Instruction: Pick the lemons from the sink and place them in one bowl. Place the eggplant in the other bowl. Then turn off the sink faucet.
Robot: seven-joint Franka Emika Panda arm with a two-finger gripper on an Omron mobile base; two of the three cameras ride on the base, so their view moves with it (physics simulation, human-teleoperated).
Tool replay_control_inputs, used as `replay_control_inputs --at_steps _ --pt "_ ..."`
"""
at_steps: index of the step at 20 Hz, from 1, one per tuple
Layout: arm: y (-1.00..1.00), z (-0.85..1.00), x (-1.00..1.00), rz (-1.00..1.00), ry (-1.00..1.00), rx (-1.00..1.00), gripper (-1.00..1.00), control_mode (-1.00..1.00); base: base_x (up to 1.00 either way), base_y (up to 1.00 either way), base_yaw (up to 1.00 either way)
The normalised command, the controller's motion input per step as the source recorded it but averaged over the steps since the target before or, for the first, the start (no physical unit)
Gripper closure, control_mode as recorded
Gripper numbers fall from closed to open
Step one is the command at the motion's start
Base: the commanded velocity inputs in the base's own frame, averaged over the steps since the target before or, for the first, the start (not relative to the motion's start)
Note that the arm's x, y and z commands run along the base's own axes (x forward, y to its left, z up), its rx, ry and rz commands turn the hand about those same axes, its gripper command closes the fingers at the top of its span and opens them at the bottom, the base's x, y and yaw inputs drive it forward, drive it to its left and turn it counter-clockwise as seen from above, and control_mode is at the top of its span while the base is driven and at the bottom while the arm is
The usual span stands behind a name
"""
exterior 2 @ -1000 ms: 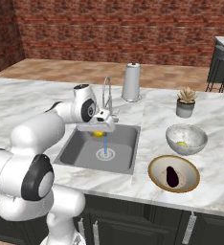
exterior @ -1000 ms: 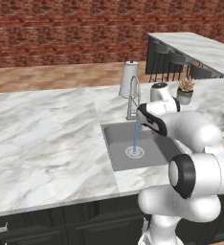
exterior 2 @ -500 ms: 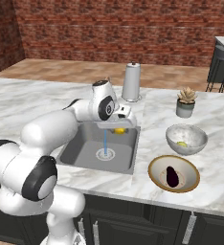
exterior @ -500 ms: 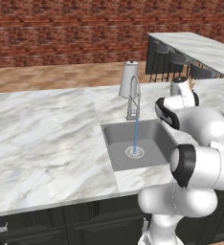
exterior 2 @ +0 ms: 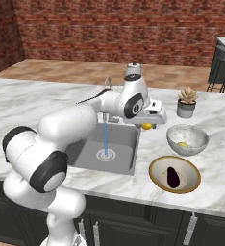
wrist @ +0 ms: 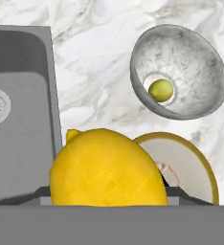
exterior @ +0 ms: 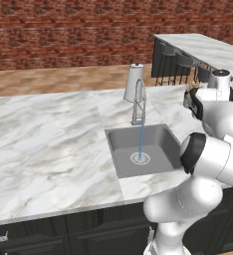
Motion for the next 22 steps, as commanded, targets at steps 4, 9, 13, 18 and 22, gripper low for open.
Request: replay_control_inputs --at_steps 4,9,13,18,22 --pt "-1.0 0.0 0.05 0.02 -0.1 0.14 1.0 -1.0 0.0 0.0 0.0" --pt "-0.67 -0.08 0.28 0.0 -0.01 0.1 1.0 -1.0 0.0 0.0 0.0" --pt "-0.3 -0.01 0.64 0.02 -0.01 0.0 1.0 -1.0 0.0 0.0 0.0" --pt "-0.18 -0.05 0.34 0.0 0.0 0.0 1.0 -1.0 0.0 0.0 0.0" --pt "-0.45 -0.27 0.28 0.0 0.0 0.0 1.0 -1.0 0.0 0.0 0.0"
